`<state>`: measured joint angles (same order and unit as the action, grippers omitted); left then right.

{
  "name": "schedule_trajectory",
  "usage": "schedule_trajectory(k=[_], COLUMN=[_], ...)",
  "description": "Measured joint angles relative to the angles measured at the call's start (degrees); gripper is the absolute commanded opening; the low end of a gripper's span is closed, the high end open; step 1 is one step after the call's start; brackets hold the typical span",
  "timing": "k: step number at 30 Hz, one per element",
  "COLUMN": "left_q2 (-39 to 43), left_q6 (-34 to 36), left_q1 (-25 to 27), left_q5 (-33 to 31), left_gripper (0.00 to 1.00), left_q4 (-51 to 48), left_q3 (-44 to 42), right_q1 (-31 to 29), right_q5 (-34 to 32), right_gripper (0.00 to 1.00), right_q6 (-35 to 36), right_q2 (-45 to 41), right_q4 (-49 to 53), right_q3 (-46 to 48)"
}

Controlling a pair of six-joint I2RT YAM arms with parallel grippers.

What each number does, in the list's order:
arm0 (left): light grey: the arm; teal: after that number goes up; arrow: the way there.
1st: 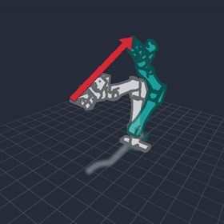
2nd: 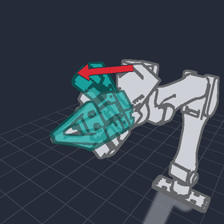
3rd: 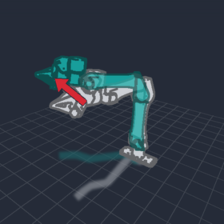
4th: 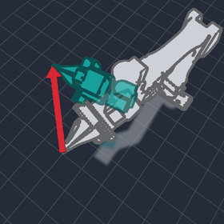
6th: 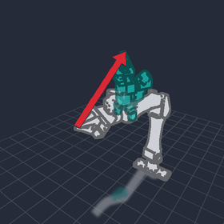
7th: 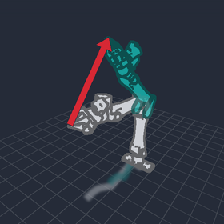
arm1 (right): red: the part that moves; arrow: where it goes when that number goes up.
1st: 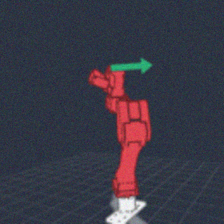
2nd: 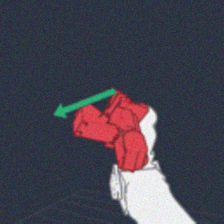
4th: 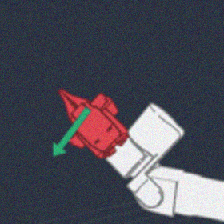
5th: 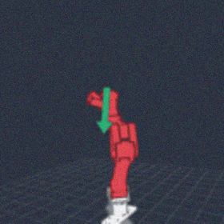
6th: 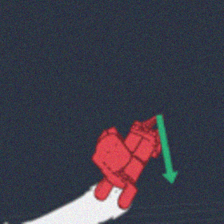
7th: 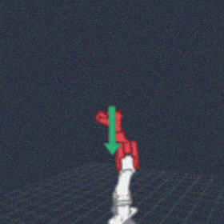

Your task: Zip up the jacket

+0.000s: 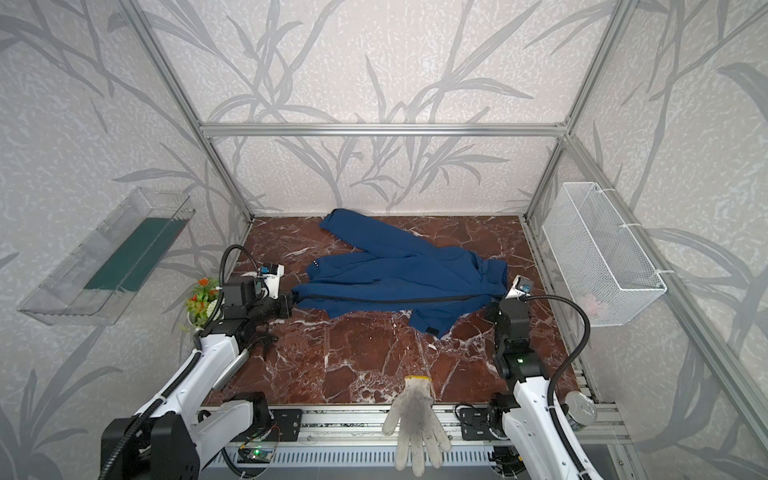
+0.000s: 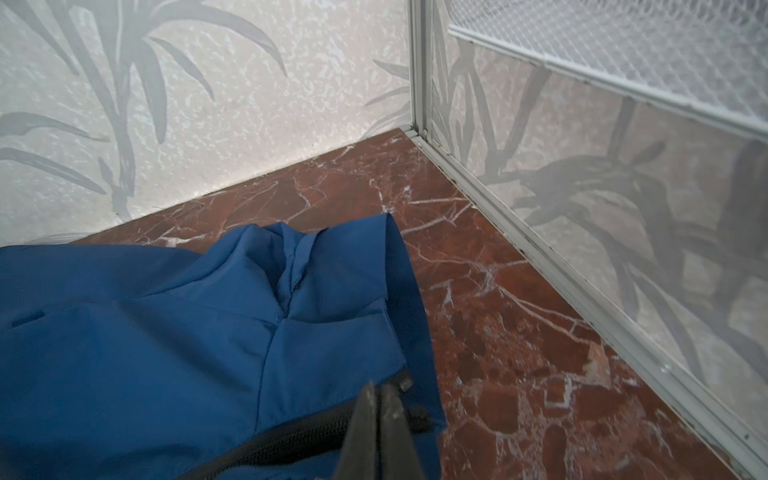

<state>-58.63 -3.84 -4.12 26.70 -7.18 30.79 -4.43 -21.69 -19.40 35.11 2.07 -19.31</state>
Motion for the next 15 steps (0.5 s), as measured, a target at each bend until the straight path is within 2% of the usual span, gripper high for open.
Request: schedule_trajectory(k=[1, 2, 3, 4, 6, 11, 15], left_q2=[-0.07, -0.15, -0.46, -0.79, -1.11, -1.03, -0.04], left_q6=[0.04, -0.31, -0.37, -0.31, -0.24, 0.02, -0.24], left_q1=[0.04, 0.04, -0.02, -0.02, -0.02, -0.02, -0.02], left_q5=[0.20, 0.22, 0.17, 0.17, -0.07, -2.99, -7.74], left_gripper=[0.41, 0.59, 0.89, 0.99, 0.99, 0.99, 0.99], left_q4=[-0.13, -0.24, -0.31, -0.37, -0.90, -1.97, -1.14], left_q3=[-0.26, -0.31, -0.31, -0.31, -0.28, 1.01, 4.00], right_q1=[-0.02, 0.00, 0.04, 0.13, 0.13, -0.28, -0.42], right_q5=[-0.63, -1.62, -2.58, -3.43, -5.51, -11.91, -14.75], right_gripper=[0.26, 0.40, 0.55, 0.77, 0.98, 0.99, 0.99], right_q6=[-1.25, -1.70, -2.58, -3.37, -4.28, -3.91, 0.15], right_q2=[-1.14, -2.10, -3.23, -4.33, -6.27, -10.69, -11.93], right_q4=[1.07, 2.05, 3.06, 4.04, 6.27, 10.78, 11.23], right_q3=[0.52, 0.87, 1.20, 1.38, 1.46, 0.98, -1.01])
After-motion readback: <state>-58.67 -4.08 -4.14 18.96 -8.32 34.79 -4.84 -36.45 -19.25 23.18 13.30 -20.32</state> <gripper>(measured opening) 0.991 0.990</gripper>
